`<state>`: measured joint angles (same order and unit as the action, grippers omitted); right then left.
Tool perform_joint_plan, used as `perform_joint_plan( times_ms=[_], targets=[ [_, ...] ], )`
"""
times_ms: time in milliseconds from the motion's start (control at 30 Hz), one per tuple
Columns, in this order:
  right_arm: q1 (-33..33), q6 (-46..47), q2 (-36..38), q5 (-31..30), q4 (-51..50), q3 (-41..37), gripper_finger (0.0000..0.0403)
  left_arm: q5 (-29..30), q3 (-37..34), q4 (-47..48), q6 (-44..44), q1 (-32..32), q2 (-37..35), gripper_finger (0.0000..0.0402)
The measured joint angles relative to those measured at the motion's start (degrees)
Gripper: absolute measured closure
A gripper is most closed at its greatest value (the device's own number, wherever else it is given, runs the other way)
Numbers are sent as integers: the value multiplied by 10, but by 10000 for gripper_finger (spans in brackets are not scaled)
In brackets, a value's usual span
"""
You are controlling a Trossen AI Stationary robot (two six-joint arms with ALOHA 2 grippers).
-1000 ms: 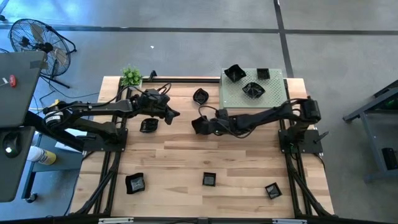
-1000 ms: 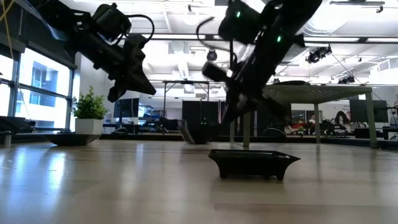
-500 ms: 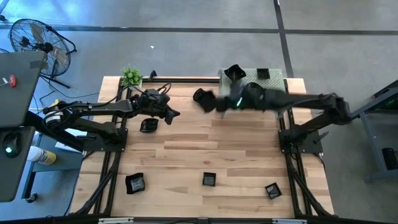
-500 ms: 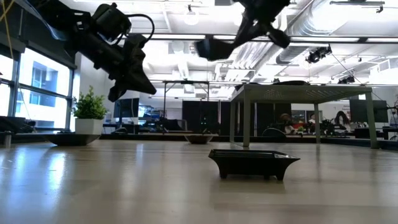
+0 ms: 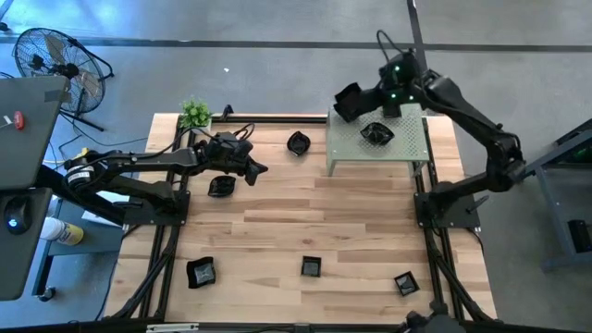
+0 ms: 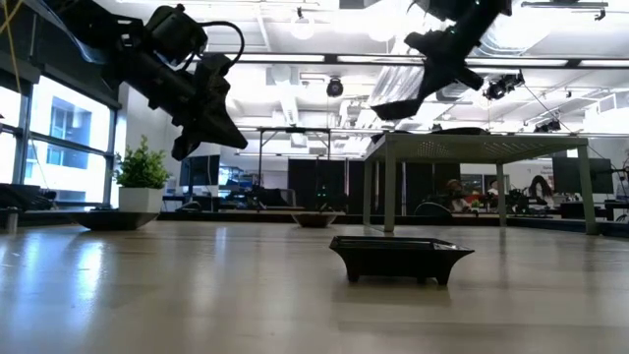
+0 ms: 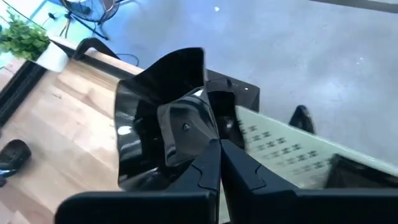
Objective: Pick & Place Mini shaped plates
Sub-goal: Stack the distorted square plate on top of the distorted square plates on the shelf, then stack the square plate on top of the square plates on the shelf
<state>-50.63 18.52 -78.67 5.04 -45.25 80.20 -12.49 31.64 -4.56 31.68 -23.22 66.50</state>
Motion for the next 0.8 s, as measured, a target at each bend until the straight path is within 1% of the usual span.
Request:
perform_joint_plan(
  times_ms=[133, 433, 567, 667, 800],
  targets=[
    [-24, -22, -18, 24, 0, 0, 402, 0, 0, 0, 0, 0, 0, 399],
    [-25, -32, -65, 27, 0, 0, 393, 0, 0, 0, 0, 0, 0, 399],
    [-25, -32, -68, 27, 0, 0, 373, 0, 0, 0, 0, 0, 0, 399],
    [-25, -32, -63, 19, 0, 0, 347, 0, 0, 0, 0, 0, 0, 399],
    [-25, -35, -35, 20, -2, 0, 314, -6, 0, 0, -10, 0, 0, 399]
  ],
)
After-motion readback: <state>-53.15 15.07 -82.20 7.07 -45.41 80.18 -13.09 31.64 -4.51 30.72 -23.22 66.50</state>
